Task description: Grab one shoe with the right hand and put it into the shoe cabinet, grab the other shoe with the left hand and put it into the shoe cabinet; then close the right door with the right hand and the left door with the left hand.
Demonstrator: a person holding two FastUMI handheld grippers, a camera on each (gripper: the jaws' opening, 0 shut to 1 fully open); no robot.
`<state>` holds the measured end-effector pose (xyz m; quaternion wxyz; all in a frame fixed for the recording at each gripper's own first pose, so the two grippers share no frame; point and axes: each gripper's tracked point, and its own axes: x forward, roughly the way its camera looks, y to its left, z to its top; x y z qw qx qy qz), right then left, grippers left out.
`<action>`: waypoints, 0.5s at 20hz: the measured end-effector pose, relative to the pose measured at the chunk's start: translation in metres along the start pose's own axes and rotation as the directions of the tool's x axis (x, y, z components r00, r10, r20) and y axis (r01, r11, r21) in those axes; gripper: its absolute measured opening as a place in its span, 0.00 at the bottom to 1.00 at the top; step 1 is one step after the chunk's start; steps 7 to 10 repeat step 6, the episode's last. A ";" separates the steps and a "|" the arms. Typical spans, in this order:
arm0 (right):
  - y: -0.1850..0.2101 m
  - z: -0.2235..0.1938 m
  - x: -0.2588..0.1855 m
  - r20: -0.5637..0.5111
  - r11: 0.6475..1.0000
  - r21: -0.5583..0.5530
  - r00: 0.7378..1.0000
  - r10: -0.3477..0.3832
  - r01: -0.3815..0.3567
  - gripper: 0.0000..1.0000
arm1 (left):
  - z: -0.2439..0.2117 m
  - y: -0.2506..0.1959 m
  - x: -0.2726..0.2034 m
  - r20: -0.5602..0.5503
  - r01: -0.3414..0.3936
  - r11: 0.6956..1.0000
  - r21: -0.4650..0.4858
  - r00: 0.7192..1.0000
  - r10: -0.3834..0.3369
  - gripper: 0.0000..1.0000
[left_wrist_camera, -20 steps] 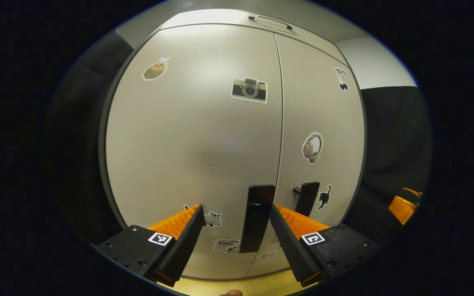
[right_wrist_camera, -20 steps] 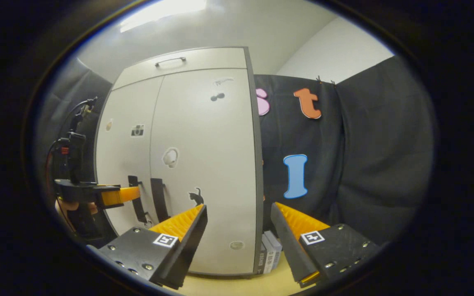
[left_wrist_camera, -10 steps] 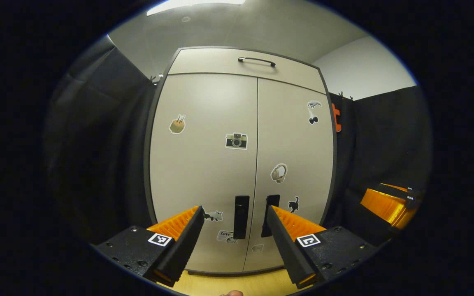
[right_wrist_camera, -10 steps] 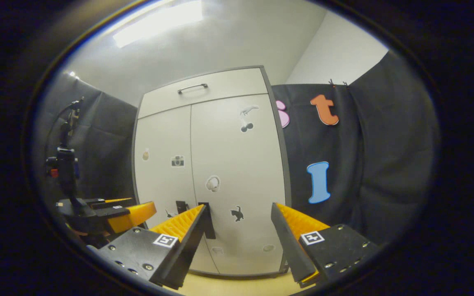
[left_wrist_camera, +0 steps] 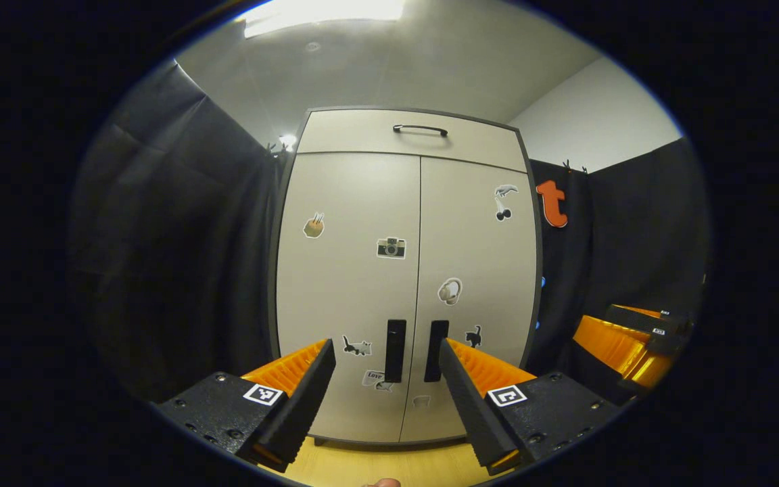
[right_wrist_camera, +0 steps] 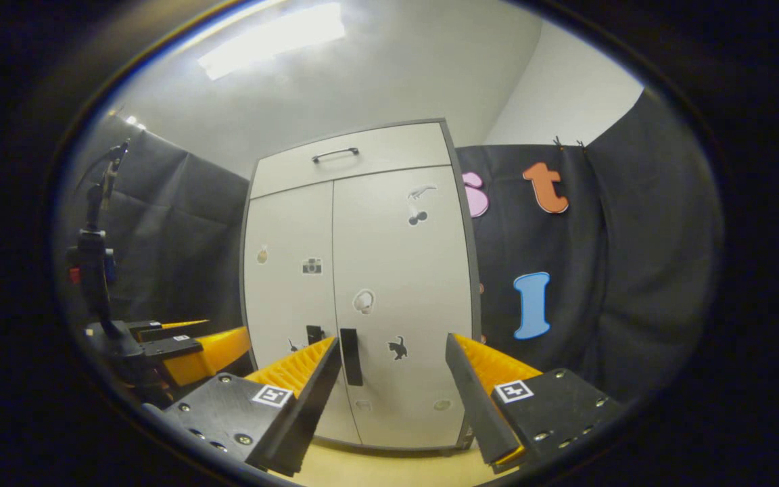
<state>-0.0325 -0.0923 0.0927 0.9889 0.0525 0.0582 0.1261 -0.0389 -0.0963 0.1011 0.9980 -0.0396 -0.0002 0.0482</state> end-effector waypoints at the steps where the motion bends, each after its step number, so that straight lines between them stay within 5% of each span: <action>1: -0.003 0.001 -0.003 0.001 1.000 0.001 1.000 0.002 -0.002 0.93 | 0.000 -0.003 -0.001 0.003 -0.002 1.000 0.002 1.000 0.002 0.94; 10: -0.032 0.004 -0.011 0.010 1.000 -0.023 1.000 -0.008 0.009 0.93 | -0.005 -0.031 -0.001 0.000 0.007 1.000 0.001 1.000 -0.007 0.94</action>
